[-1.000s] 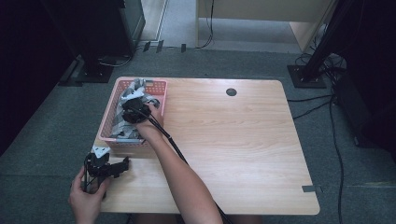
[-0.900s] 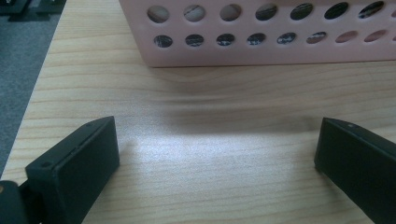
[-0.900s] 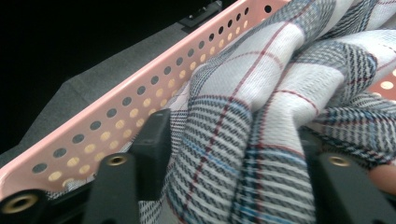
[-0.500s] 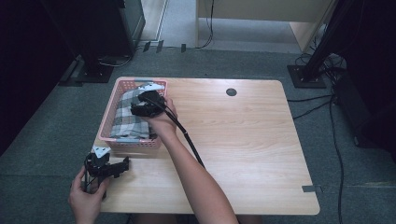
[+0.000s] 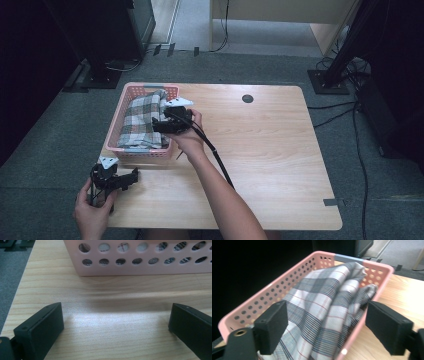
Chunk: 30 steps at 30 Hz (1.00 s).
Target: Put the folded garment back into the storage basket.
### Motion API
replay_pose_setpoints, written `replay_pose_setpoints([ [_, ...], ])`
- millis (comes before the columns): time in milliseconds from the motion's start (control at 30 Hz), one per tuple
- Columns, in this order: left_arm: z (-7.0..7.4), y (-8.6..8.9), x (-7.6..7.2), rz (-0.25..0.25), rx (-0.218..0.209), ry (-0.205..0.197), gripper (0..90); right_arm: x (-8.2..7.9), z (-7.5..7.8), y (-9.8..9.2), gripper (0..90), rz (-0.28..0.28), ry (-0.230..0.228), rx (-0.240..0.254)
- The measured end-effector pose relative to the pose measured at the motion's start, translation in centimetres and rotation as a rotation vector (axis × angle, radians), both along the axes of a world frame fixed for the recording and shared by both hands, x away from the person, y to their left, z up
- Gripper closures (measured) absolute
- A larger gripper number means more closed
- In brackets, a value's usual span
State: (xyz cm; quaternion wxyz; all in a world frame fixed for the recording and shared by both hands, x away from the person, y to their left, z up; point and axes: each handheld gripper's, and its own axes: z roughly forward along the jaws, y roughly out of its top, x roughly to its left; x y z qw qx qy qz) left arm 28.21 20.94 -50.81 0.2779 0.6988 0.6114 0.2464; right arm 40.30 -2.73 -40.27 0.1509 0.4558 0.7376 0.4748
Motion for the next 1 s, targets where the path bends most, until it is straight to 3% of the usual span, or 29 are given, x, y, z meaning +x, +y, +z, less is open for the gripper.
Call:
replay_pose_setpoints([
  [233, 0.0, 0.0, 0.0, 0.002, -0.002, 0.0, 0.0, -0.9, -0.8, -2.0, 10.6, -0.003, 0.009, 0.042],
  [433, 0.0, 0.0, 0.0, 0.002, -0.002, -0.001, 0.0, -1.4, -1.4, -3.2, 2.9, -0.001, 0.026, 0.017],
  [600, 0.0, 0.0, 0.0, 0.003, -0.002, -0.002, 0.0, -1.9, -1.8, -4.1, 1.4, -0.01, 0.015, 0.002],
  [1000, 0.0, 0.0, 0.0, 0.003, -0.002, -0.002, 0.0, -2.7, -3.1, -6.5, 0.7, -0.06, 0.014, 0.031],
])
